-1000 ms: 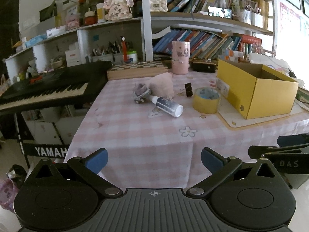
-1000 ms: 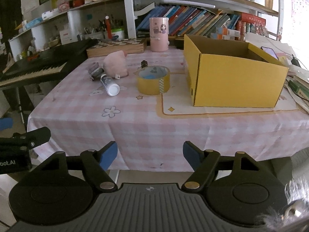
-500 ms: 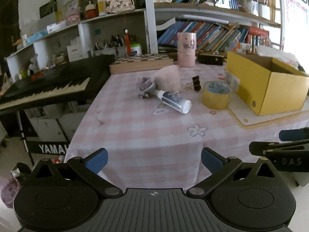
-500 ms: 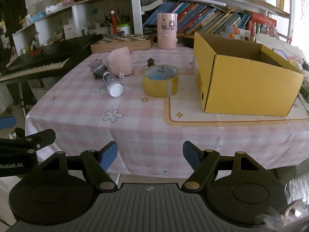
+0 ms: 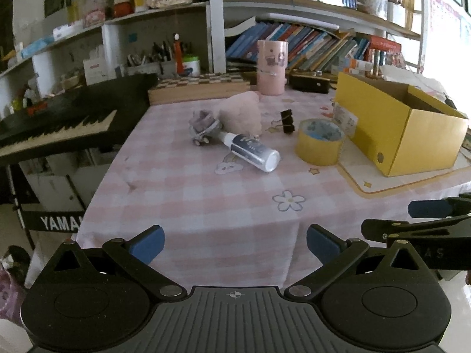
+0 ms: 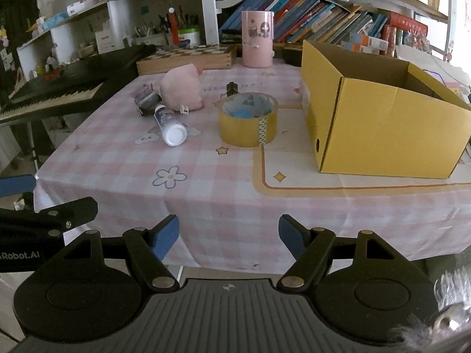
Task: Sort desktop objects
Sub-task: 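Move both tools toward the tape roll and spray bottle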
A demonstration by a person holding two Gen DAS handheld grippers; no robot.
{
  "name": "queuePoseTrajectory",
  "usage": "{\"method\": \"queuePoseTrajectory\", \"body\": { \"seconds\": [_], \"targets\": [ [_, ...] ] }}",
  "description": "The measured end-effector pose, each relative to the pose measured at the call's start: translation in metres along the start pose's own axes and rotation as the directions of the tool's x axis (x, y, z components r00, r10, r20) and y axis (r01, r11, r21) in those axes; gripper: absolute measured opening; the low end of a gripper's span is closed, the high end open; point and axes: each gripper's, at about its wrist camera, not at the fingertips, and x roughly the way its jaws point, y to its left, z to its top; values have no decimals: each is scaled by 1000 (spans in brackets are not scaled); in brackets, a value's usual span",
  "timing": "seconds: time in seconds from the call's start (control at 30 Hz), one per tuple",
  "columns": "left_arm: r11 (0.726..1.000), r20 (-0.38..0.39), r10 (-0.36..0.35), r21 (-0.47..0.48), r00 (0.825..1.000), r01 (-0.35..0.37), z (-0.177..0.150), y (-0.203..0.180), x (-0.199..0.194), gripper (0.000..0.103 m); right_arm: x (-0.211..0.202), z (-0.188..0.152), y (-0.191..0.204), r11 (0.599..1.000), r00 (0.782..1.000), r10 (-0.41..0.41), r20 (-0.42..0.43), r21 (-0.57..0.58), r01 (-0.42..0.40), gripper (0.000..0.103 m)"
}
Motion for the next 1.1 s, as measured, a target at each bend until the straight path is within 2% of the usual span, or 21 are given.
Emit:
{"method": "queuePoseTrajectory", "body": {
  "seconds": [0.23, 0.47, 0.73, 1.1],
  "targets": [
    [1000, -38, -4, -15, 999, 4, 8, 6, 13, 103, 10, 8, 3, 1000, 1000, 0, -13, -6, 0, 74],
    [999, -32, 31, -36, 999, -32, 16, 14, 25, 103, 25, 23, 11, 999, 1000, -9, 3, -41, 9, 74],
    [999, -20, 24, -42, 1000, -25, 37, 16, 46, 103, 45, 45, 1, 999, 999, -43, 18, -27, 44, 75],
    [999, -17, 30, -36, 999, -31, 62, 15, 70, 103, 79, 76, -8, 998, 998, -60, 19, 19, 59, 84]
  ]
}}
